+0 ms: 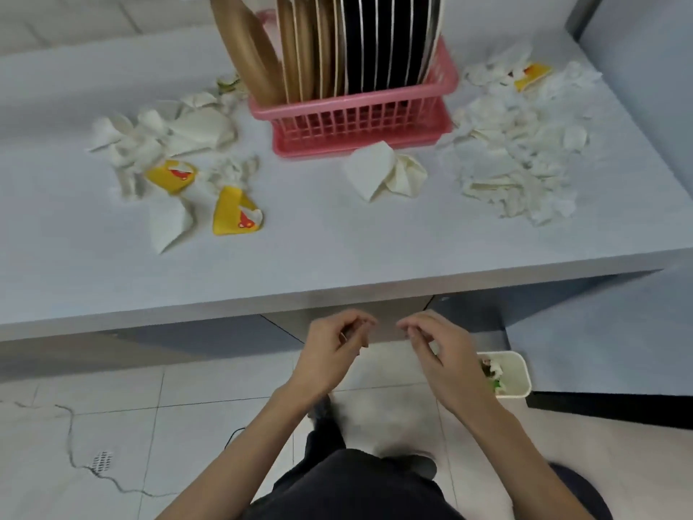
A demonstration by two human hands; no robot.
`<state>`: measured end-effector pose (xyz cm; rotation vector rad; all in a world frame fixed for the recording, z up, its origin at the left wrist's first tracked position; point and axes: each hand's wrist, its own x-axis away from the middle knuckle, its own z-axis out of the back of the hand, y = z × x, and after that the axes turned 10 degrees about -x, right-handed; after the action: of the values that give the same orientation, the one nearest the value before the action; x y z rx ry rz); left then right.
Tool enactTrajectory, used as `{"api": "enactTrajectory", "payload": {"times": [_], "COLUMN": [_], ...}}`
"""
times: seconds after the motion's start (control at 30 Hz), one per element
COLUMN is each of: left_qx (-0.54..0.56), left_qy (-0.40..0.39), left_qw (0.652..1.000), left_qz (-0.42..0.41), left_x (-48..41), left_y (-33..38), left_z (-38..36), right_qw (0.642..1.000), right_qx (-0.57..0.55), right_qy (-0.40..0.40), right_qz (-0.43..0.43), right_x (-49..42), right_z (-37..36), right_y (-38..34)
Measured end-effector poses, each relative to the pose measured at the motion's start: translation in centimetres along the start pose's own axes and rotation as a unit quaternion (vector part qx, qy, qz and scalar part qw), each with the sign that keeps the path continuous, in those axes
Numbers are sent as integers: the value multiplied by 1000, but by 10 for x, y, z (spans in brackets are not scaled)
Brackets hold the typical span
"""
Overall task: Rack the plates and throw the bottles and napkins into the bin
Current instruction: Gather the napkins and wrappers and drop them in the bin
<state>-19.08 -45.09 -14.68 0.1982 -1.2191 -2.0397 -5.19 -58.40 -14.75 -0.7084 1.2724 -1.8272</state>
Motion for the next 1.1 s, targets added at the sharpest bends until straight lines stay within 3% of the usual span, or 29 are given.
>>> {"api": "enactTrajectory", "payload": {"times": [0.3,0.6,0.73,0.9,1.0,1.1], "left_qx": [22,-66,-253,-470,-518,-500], "left_qy": [127,188,112,-14,-59,-85], "left_qw": [992,980,957,879,848,857], "left_qz": [18,-33,-87,-87,-94,-89], "left_x": [-7,-98,-167,-233,-247,-255], "left_y": [-60,-91,-101,-109,-110,-111], "left_z": [146,270,307,323,319,315], "right_qw": [995,998,991,966,950,941], "right_qx": [-21,16,105,204,245,265], "right_qy": [-87,-60,-74,-153,-190,-209], "right_qz": [31,27,32,35,37,39], "right_x": [-98,-213,-259,-313,-341,-361], "right_z": [-117,-171,-174,-183,-195,-206], "right_y": [-76,-114,-112,-107,-104,-99]}}
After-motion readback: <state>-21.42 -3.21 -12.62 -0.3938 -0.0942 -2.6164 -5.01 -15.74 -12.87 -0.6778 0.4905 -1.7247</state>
